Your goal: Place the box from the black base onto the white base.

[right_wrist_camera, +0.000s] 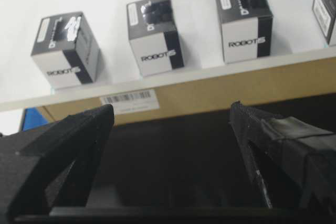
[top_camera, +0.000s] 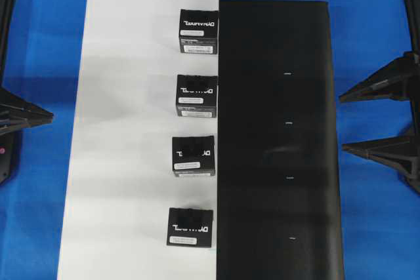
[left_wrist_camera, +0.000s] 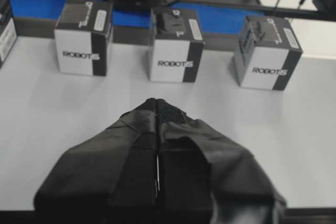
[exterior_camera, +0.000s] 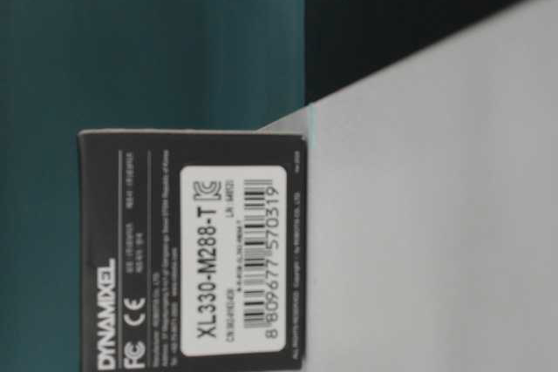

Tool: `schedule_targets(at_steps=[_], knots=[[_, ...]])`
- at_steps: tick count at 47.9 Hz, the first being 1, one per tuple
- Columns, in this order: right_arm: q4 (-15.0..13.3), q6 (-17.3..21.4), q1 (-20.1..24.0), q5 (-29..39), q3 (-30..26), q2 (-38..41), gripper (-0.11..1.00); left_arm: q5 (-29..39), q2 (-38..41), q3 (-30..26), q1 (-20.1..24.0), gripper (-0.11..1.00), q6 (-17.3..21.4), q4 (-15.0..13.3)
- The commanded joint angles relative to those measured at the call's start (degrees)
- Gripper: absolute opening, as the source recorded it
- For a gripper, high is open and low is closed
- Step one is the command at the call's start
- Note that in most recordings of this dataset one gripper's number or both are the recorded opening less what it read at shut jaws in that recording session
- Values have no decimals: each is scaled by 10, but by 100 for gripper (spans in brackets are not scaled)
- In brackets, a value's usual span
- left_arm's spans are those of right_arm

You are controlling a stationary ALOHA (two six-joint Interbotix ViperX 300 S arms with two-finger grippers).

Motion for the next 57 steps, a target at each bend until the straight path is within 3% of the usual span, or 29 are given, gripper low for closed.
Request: schedule_targets(at_steps=[1, 57], knots=[[-2, -1, -1, -3, -3, 2, 99, -4, 8, -7, -4, -6, 0, 1], [-1, 1, -5, -3, 7, -2, 99, -3, 9, -6, -4, -6, 1, 1]])
